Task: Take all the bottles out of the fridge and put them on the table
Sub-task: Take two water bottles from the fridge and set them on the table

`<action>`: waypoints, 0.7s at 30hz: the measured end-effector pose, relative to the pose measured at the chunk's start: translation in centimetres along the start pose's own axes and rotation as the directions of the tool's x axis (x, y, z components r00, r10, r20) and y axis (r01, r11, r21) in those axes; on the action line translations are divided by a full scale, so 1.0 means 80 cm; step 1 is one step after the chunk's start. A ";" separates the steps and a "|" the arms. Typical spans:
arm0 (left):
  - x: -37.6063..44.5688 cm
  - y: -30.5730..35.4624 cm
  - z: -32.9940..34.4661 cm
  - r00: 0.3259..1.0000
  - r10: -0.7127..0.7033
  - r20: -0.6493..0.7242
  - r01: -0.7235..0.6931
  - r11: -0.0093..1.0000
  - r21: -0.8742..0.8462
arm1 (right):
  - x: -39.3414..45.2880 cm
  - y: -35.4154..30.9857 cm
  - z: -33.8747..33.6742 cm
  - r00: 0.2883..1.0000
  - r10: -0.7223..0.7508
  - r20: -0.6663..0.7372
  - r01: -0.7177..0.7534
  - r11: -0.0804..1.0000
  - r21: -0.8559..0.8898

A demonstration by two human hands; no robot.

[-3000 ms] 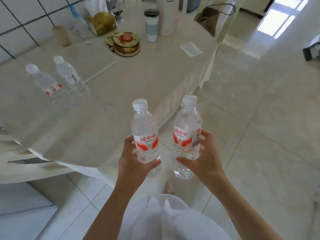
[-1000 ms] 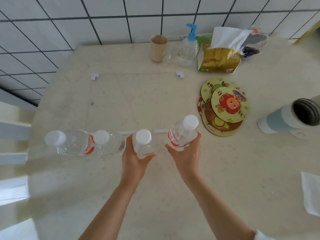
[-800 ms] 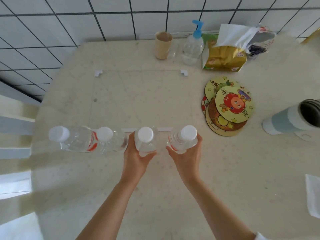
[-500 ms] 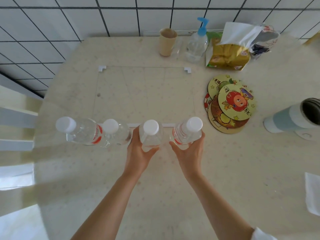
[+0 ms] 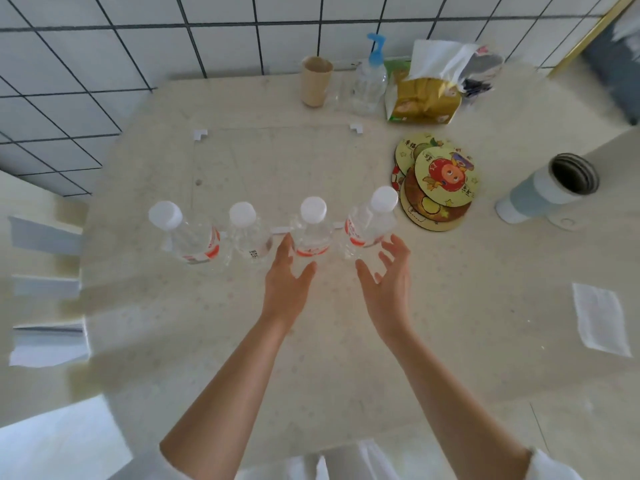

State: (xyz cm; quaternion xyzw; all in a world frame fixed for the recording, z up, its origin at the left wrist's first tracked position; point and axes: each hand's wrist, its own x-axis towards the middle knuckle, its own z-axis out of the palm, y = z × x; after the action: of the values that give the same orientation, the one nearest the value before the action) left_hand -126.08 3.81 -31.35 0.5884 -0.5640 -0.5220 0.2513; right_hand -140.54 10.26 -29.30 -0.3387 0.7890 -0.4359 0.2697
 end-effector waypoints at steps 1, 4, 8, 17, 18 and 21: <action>-0.008 0.003 -0.004 1.000 -0.019 -0.003 0.019 1.000 -0.012 | -0.010 -0.002 -0.004 1.000 -0.003 0.002 0.003 1.000 -0.006; -0.034 0.011 -0.016 0.999 -0.023 -0.038 0.022 0.999 -0.031 | -0.035 -0.004 -0.016 1.000 -0.019 0.020 0.019 1.000 -0.015; -0.078 0.015 -0.029 0.998 0.047 -0.040 -0.046 0.999 0.015 | -0.069 0.002 -0.030 0.996 -0.066 0.055 0.068 0.997 -0.031; -0.247 -0.021 -0.027 0.976 0.123 -0.179 -0.103 0.988 0.117 | -0.174 0.045 -0.082 0.947 -0.211 0.243 0.224 0.974 -0.028; -0.269 -0.027 -0.025 0.968 0.124 -0.216 -0.103 0.989 0.105 | -0.187 0.047 -0.089 0.932 -0.211 0.293 0.227 0.974 -0.021; -0.342 -0.041 -0.021 0.938 0.101 -0.330 -0.085 0.994 0.062 | -0.228 0.047 -0.110 0.871 -0.271 0.410 0.306 0.952 -0.020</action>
State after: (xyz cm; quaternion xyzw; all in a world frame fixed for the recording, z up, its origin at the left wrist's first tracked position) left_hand -118.33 29.44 -24.66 0.6467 -0.5527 -0.3892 0.3532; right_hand -136.57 30.22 -26.01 -0.5459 0.6747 -0.3586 0.3436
